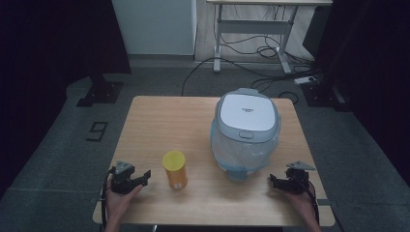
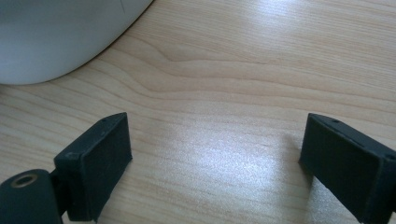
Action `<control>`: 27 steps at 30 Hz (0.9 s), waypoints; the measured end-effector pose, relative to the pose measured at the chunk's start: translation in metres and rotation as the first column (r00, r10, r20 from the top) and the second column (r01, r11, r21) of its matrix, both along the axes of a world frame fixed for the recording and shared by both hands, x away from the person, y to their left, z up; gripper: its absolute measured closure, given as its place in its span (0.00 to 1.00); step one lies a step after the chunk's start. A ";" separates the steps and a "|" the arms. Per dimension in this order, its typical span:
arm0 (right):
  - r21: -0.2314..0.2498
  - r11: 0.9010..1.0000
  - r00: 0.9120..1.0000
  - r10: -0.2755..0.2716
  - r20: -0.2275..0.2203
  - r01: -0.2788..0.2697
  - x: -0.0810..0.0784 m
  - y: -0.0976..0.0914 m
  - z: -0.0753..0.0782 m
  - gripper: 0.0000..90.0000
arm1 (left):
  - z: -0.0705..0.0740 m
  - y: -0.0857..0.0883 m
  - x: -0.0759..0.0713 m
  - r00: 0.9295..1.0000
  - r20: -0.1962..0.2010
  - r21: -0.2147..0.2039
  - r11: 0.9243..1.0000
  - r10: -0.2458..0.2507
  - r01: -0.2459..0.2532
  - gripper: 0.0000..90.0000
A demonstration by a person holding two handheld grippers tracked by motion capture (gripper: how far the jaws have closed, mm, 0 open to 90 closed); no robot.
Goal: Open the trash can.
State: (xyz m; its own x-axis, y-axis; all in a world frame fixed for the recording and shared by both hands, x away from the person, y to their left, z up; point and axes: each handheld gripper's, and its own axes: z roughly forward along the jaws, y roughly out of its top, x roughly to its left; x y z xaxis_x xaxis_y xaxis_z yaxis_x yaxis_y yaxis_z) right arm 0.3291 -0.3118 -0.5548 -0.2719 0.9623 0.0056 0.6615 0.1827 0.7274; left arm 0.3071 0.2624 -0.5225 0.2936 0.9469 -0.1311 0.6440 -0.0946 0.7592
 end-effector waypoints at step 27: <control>0.016 1.000 1.000 -0.022 0.008 0.022 -0.001 -0.001 0.002 0.21 | 0.001 -0.002 0.003 0.999 -0.012 -0.001 0.999 -0.033 0.033 0.35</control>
